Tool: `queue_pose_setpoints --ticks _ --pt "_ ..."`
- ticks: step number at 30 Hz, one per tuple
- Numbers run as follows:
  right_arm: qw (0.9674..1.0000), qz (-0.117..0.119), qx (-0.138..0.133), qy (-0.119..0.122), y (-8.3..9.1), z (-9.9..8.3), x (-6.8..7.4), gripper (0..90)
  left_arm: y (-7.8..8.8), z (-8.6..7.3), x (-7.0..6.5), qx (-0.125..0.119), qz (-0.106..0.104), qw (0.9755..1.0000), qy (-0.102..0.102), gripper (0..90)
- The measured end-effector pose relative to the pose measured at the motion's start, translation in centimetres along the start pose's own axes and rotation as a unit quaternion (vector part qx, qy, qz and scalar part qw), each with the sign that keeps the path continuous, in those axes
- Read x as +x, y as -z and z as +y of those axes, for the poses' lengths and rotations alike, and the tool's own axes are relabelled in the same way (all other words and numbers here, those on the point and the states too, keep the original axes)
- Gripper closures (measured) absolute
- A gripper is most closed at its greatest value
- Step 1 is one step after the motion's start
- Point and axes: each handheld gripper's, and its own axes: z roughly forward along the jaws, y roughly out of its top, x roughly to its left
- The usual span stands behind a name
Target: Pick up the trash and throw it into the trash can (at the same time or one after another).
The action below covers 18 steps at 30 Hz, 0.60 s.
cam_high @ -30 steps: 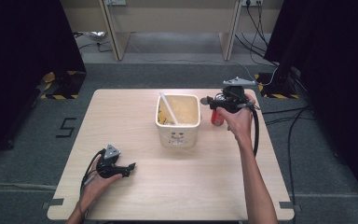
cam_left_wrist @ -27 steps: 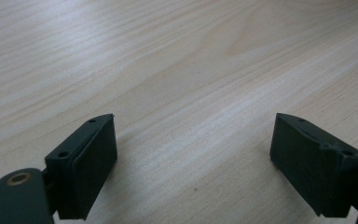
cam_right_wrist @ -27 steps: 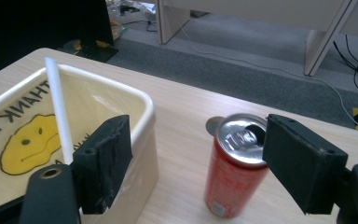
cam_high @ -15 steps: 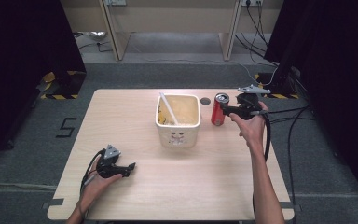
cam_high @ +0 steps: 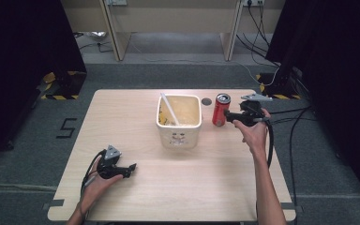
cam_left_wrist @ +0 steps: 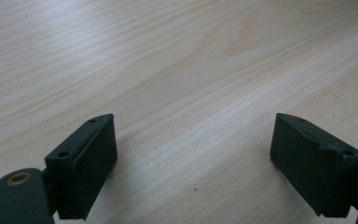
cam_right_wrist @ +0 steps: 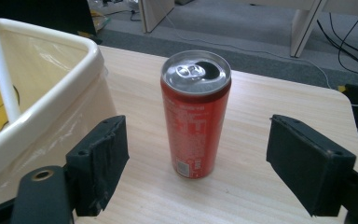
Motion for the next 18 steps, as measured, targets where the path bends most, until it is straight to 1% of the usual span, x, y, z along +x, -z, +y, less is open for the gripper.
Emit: queue_pose_setpoints --ticks 1,8,9,12,17,18 --pt "1.0000 0.001 0.002 -0.003 -0.2 -0.4 -0.1 20.4 0.0 0.0 0.0 0.001 0.000 1.0000 -0.001 13.7" --pt "0.9999 0.000 0.014 -0.004 -1.0 -1.2 -0.3 20.3 0.0 0.0 0.0 0.000 0.000 1.0000 0.000 13.7" --pt "0.9998 0.001 0.017 -0.005 -1.3 -1.5 -0.2 20.3 0.0 0.0 0.0 -0.001 0.000 1.0000 0.001 13.7" --pt "0.9998 0.002 0.018 -0.010 -1.7 -1.9 -0.2 20.3 0.0 0.0 0.0 -0.001 0.000 1.0000 0.001 13.7" --pt "0.9997 0.005 0.022 -0.008 -2.2 -2.3 -0.2 20.3 0.0 0.0 0.0 -0.001 0.000 1.0000 0.001 13.7" --pt "0.9997 0.007 0.023 -0.011 -2.6 -2.5 -0.1 20.3 0.0 0.0 0.0 -0.001 0.000 1.0000 0.001 13.7"
